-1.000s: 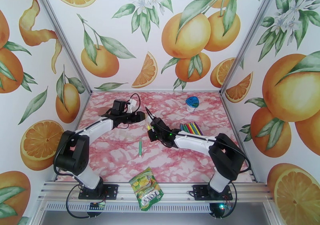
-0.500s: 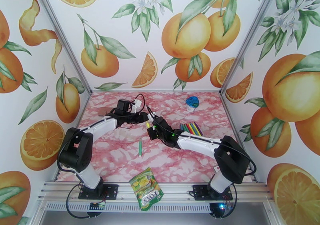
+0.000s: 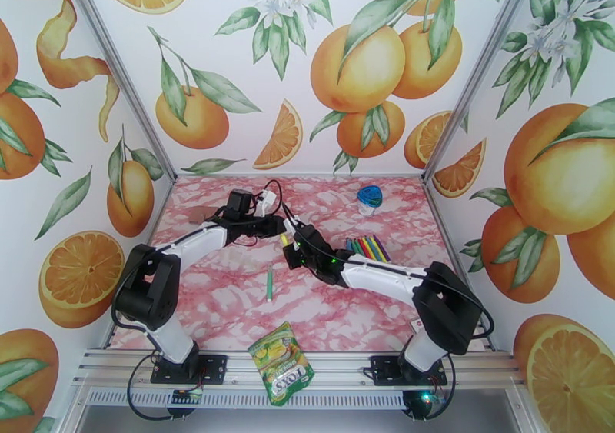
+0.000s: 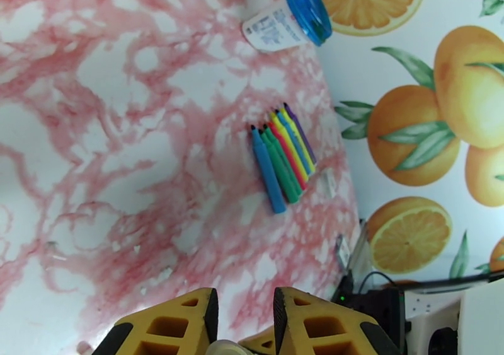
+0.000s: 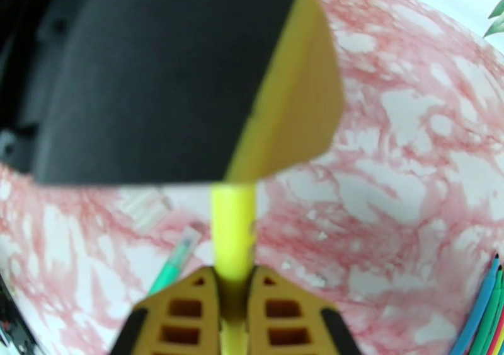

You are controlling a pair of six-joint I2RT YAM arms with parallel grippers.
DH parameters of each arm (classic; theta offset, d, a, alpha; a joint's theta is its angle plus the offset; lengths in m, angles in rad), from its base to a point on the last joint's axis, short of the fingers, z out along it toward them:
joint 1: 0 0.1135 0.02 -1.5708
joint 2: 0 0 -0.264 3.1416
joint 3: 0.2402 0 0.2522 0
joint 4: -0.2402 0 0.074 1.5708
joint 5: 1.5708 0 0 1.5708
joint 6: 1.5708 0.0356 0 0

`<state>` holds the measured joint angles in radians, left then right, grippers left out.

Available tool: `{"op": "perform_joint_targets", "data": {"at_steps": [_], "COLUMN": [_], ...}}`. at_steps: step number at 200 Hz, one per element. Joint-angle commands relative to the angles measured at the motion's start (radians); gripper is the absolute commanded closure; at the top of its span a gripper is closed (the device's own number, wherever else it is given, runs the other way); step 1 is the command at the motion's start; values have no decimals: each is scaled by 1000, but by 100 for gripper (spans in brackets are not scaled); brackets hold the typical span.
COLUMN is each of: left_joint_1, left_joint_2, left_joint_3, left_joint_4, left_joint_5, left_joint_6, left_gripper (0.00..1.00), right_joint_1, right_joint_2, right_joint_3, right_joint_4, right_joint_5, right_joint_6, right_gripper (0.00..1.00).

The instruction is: Open the pen caps

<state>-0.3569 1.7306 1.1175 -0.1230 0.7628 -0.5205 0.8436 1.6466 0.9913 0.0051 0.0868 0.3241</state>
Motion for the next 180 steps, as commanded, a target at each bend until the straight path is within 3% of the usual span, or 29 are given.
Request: {"op": "perform_joint_targets", "data": {"at_steps": [1,31,50,81,140,180], "left_joint_1": [-9,-8,-10,-13,-23,-24], "left_joint_2": [11,12,11,8,14,10], "left_joint_3": [33,37,41,51,58,60], "left_joint_4": [29,29,30,31,38,43], "left_joint_5": [29,36,42,65,104,103], "left_joint_6": [7,2,-1,3,5,-2], "left_gripper": [76,88,91,96,97,99], "right_joint_1": [-1,-2,-5,-7,-11,-14], "right_joint_2": [-34,-42,-38,-30,-7,-4], "right_joint_3": [-18,-30,-29,-39,-33,-33], "right_joint_4": [34,46,45,63,73,71], "right_joint_5": [15,24,18,10,-15,-20], "right_joint_6": [-5,1,2,13,16,16], "right_gripper": [93,82,70,64,64,79]}}
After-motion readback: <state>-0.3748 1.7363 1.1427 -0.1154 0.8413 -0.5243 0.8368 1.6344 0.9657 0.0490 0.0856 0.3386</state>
